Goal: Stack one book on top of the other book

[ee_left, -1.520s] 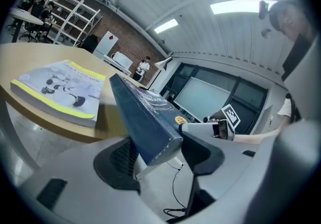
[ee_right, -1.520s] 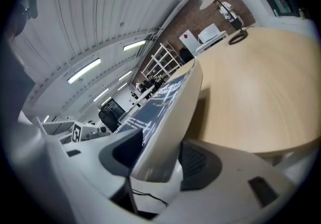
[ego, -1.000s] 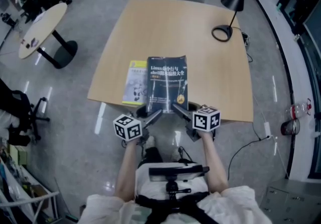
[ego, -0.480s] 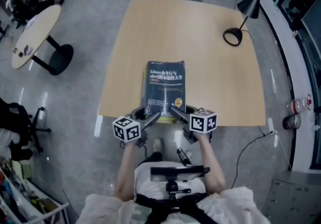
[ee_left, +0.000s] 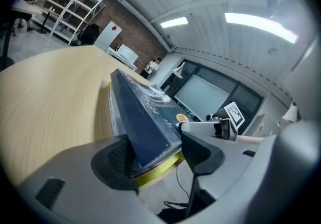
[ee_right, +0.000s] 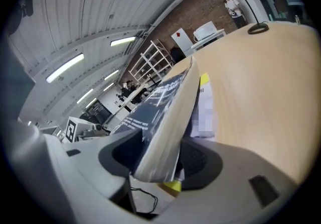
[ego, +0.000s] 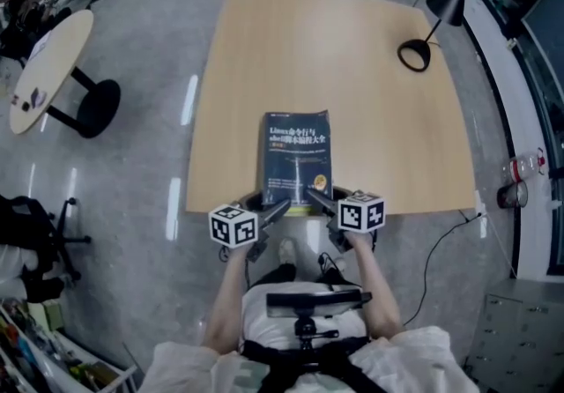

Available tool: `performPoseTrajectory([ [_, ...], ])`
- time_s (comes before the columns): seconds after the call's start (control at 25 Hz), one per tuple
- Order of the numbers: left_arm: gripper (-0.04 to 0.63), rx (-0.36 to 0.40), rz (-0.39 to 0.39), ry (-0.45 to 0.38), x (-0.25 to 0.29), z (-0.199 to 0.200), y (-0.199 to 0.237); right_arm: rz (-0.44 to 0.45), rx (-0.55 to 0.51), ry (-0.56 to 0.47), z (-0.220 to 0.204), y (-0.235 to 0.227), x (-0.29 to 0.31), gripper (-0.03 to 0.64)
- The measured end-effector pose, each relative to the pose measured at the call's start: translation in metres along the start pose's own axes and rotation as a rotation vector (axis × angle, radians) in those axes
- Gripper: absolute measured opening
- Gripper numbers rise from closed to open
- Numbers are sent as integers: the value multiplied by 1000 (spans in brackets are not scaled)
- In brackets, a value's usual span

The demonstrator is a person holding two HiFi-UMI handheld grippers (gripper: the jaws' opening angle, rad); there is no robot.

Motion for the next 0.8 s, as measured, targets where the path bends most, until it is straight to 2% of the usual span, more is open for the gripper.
performPoseTrajectory([
  [0.12, 267, -42, 15, 44, 2, -2, 1, -34, 19, 11, -4, -2, 2, 229],
  [0.44, 268, -18, 45, 49, 3, -3, -2, -89, 31, 34, -4, -1, 1, 233],
  [0.52, 272, 7, 76, 62, 6, -2, -5, -180, -48, 32, -1, 1, -4, 245],
  [0.6, 296, 42, 117, 71, 10, -1, -9, -319, -241, 36, 5, 6, -9, 282],
  [0.68, 308, 61, 160, 57, 8, 0, -9, -397, -382, 37, 13, 11, -9, 278],
  [0.76, 342, 119, 234, 39, 2, 0, -10, -386, -369, 35, 19, 9, -9, 273],
  [0.8, 356, 184, 281, 32, -1, 2, -13, -363, -329, 25, 21, 6, -11, 273],
])
Point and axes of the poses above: the fingertips, and each gripper's own axes: x forward along the fingers, y to its left, z out of its top, the point moved 9 cm from there along -x, backward along the fingers, and after that the axes turned 4 degrees about x, right-handed, at the moved point
